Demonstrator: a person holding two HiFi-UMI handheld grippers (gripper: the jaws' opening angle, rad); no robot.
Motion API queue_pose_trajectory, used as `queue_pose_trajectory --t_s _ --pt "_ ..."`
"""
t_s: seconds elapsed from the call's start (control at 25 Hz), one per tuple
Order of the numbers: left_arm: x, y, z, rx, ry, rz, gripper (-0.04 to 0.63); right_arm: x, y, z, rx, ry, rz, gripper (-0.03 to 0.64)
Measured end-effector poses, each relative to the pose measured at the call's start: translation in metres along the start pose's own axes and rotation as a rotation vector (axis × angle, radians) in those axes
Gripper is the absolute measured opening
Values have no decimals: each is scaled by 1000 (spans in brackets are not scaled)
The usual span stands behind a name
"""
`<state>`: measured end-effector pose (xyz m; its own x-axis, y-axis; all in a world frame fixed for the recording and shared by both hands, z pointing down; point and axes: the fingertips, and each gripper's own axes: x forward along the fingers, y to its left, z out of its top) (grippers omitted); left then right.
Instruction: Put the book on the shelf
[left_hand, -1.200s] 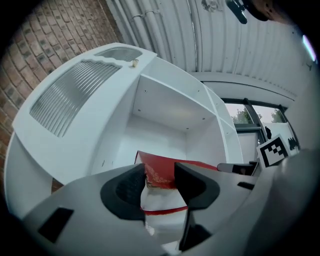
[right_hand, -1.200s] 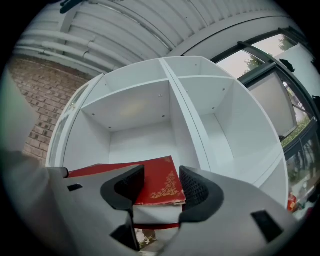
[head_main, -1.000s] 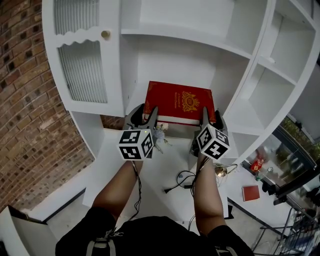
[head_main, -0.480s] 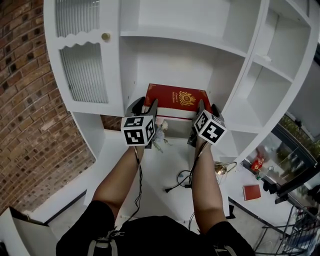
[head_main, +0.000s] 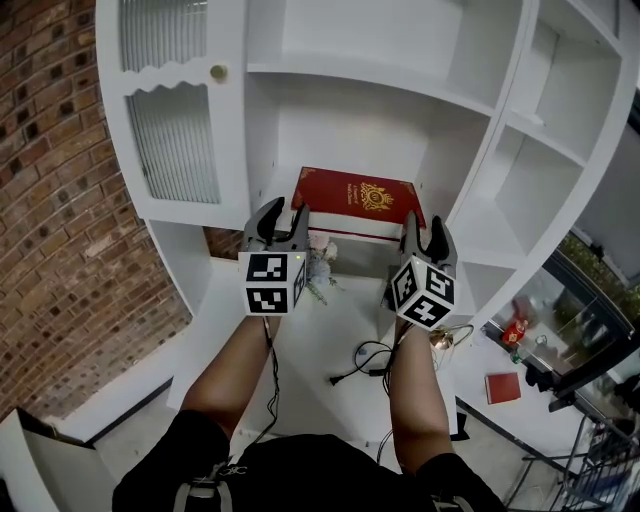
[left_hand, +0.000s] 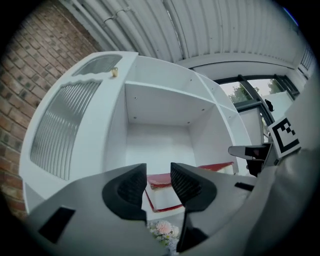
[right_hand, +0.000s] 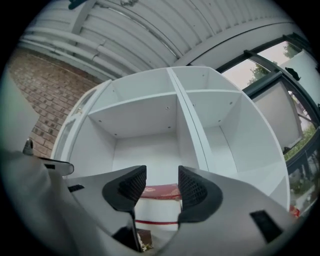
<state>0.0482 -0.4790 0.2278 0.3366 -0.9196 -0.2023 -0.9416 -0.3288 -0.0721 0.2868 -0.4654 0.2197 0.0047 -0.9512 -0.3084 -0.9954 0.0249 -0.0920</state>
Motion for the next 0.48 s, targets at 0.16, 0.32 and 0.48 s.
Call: queue_pose_trajectory --t_s 0.16,0.32,0.48 --pt "-32 -8 -8 36 -14 14 57 -36 17 -16 -18 -19 75 95" --pt "-59 -28 -51 22 23 -34 14 -69 27 -61 -8 33 126 15" --pt "-79 -40 -104 10 91 -64 14 -94 41 -110 -25 97 177 15"
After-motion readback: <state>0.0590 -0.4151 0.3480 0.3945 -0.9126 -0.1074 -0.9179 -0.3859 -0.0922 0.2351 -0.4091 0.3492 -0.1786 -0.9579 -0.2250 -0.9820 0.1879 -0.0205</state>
